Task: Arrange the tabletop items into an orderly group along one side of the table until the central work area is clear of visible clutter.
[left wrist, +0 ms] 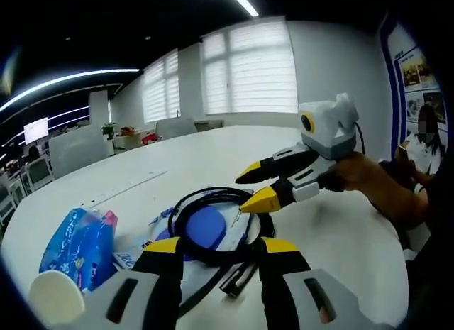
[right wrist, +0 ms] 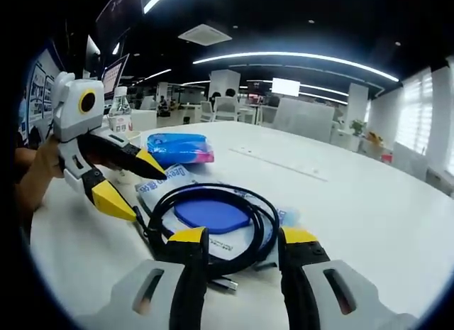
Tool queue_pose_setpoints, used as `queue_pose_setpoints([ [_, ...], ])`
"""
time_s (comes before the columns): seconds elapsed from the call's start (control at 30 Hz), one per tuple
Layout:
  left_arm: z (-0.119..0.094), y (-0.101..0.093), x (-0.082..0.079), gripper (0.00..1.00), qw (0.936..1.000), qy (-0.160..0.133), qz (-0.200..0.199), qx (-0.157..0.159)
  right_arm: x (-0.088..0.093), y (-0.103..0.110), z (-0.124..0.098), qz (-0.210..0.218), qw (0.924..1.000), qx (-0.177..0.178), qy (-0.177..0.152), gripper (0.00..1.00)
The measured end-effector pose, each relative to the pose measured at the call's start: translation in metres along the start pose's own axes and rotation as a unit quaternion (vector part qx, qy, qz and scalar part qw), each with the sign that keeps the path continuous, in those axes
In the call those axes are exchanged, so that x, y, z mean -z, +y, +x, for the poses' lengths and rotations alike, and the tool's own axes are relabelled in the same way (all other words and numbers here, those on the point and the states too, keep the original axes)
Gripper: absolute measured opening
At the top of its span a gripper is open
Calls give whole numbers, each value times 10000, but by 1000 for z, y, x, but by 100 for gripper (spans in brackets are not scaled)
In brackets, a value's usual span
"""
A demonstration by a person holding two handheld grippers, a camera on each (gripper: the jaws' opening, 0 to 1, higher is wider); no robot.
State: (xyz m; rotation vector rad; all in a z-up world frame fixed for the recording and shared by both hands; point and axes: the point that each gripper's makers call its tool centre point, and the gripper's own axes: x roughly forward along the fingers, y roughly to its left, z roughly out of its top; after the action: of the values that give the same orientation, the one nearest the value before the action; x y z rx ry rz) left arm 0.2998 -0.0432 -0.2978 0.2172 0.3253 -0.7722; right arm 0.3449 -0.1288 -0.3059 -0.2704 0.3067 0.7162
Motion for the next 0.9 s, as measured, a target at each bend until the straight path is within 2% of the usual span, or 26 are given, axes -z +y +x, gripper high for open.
queue_pose_setpoints([
  [0.4,2,10,5,41,9991,105,-418,-56,-2,1,2,-73,10000,24,12,35],
  [0.6,2,0,6,40,9986,77,-516,-10,-1,0,2,-59,10000,51,14,35],
  [0.9,3,1,9,39,9969,60,-775,-95,-1,-1,0,-54,9999,87,-24,34],
])
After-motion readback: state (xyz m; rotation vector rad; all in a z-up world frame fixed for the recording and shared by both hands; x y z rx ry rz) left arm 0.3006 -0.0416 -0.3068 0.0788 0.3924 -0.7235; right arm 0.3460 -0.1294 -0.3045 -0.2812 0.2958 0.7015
